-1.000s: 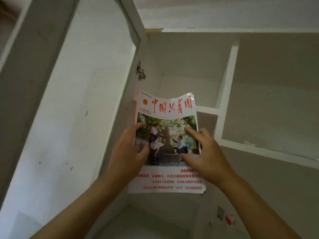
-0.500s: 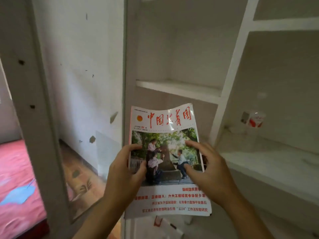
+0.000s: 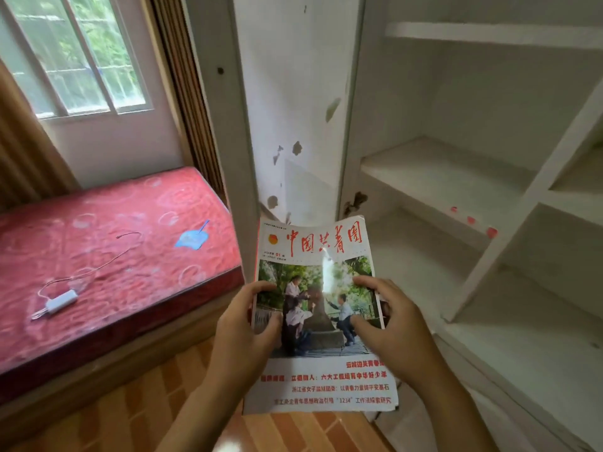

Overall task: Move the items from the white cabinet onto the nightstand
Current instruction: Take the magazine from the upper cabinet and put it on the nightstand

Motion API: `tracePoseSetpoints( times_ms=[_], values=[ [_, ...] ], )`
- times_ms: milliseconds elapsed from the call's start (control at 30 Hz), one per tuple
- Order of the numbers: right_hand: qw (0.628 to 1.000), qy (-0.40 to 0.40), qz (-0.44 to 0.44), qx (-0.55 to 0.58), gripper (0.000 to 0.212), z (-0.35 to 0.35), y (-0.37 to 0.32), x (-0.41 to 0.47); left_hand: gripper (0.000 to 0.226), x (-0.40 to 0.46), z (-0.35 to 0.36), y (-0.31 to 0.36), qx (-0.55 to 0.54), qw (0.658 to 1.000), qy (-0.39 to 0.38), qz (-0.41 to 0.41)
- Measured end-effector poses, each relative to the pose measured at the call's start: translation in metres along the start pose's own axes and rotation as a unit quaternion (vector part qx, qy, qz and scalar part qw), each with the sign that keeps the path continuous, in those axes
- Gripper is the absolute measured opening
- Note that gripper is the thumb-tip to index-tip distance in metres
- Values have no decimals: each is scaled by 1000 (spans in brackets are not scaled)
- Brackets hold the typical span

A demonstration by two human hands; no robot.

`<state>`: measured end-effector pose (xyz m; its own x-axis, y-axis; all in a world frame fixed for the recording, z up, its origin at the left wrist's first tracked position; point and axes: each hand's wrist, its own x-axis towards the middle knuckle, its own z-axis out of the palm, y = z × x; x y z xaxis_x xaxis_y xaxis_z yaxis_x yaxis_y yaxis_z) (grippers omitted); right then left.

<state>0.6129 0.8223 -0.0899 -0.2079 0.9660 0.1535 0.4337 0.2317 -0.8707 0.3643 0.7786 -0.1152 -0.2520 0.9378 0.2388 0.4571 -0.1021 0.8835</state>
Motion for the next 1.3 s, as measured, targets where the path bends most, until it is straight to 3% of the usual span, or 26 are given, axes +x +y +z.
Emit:
tracePoseSetpoints(
  times_ms=[300, 733, 967, 1300],
  values=[
    [993, -118, -9, 10, 56, 150, -52, -29, 48, -82, -141, -73, 17, 994, 71, -81],
    [965, -225, -131, -27, 56, 383, -197, -65, 45, -181, -380, -152, 41, 968, 229, -90],
    [933, -312, -178, -1, 60, 489, -268, -91, 46, -239, -477, -175, 26, 933, 332, -137],
    [875, -423, -237, -10, 58, 611, -336, -116, 41, -308, -558, -212, -6, 869, 452, -203]
  ],
)
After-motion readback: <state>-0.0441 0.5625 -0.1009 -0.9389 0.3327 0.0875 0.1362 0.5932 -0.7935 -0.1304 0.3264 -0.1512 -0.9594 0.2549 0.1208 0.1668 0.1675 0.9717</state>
